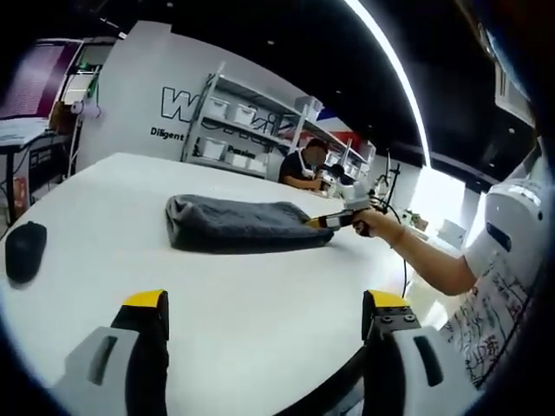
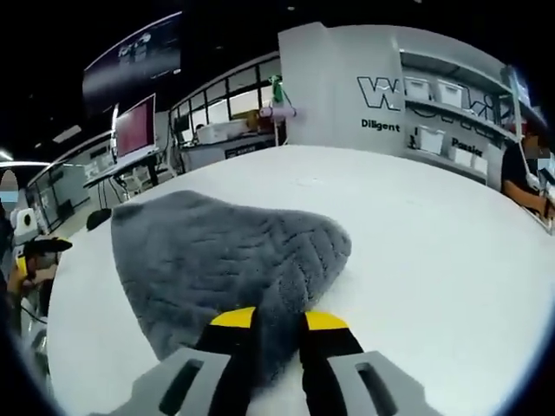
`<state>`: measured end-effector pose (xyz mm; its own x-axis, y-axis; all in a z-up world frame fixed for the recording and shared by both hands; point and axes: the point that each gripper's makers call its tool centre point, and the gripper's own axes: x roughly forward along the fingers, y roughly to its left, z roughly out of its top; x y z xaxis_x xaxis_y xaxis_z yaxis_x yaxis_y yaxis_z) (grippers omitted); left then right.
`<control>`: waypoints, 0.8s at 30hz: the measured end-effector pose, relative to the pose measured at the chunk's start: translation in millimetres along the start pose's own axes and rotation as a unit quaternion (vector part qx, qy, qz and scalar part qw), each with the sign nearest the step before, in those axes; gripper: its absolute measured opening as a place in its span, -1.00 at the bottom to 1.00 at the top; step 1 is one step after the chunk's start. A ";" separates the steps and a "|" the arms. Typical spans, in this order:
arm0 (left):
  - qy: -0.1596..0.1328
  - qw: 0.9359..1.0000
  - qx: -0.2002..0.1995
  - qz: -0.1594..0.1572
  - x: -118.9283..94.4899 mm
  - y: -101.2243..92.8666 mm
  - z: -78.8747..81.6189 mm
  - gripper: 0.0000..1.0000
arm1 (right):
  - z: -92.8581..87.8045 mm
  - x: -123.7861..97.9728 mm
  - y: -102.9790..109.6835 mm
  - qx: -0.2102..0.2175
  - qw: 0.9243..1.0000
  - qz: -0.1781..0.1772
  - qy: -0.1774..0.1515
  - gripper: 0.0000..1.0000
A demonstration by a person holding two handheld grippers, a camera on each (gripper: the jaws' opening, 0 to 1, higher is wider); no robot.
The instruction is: Fold the towel on the table until its edges align and the towel forms a compact rectangular stack.
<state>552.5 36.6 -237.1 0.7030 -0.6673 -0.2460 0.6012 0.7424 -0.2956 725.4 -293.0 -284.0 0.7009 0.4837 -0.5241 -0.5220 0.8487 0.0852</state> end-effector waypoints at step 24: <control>0.015 1.000 0.004 0.002 4.3 -1.5 -2.5 0.94 | -26.4 -50.2 -73.4 0.009 1.000 0.019 0.015 -0.63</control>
<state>553.7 32.5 -240.1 0.6943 -0.6653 -0.2745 0.6007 0.7458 -0.2880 715.7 -385.2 -286.3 0.6656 0.5092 -0.5456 -0.5392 0.8335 0.1202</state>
